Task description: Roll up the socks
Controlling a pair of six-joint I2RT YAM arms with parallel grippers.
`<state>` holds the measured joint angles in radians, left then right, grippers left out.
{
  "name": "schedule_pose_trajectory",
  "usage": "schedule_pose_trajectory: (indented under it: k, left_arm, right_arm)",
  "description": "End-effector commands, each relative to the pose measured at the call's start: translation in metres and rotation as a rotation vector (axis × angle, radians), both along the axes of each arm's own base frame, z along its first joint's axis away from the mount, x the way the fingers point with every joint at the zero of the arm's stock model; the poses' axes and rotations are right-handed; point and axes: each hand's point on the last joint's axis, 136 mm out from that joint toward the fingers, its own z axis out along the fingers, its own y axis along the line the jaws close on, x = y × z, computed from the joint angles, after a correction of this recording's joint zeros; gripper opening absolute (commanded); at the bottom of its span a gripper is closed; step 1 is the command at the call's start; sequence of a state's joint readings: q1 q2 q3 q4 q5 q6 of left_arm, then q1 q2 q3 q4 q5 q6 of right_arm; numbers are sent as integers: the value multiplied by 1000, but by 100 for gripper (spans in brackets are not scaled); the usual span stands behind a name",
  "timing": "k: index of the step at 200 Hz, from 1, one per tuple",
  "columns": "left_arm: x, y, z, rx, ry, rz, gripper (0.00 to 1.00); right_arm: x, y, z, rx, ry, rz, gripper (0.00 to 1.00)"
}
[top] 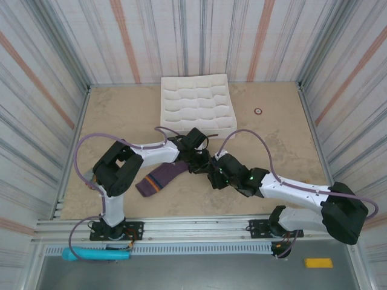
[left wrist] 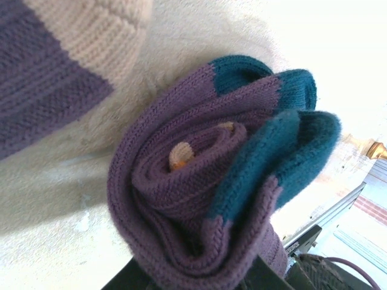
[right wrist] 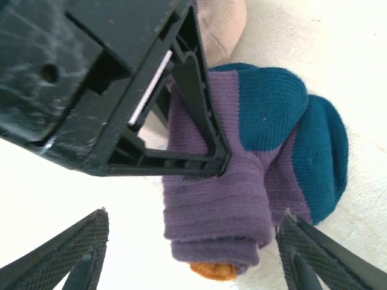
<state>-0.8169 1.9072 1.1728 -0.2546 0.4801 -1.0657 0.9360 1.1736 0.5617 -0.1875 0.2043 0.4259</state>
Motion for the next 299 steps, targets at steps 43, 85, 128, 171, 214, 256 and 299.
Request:
schedule_pose_trajectory:
  k: [43,85,128,171,214,256,299]
  left_arm:
    - [-17,21,-16,83,87,-21,9]
    - [-15,21,-17,72,85,-18,13]
    - [-9,18,-7,21,40,4,65]
    - [-2,11,10,-68,-41,8,72]
    - [5,2,24,-172,-136,5,72]
    - [15,-8,26,-208,-193,-12,66]
    - [26,-15,18,-186,-224,-36,60]
  right_arm:
    - [7,1,-28,-85,-43,9,62]
    - [6,0,-45,-101,5,-17,31]
    - [-7,-11,-66,-4,159,-76,2]
    - [-13,-25,-74,193,349,-183,0]
    - [-6,-38,-69,411,506,-294,0]
    - [1,-36,-70,544,676,-335,0]
    - [10,-35,-68,671,759,-368,0]
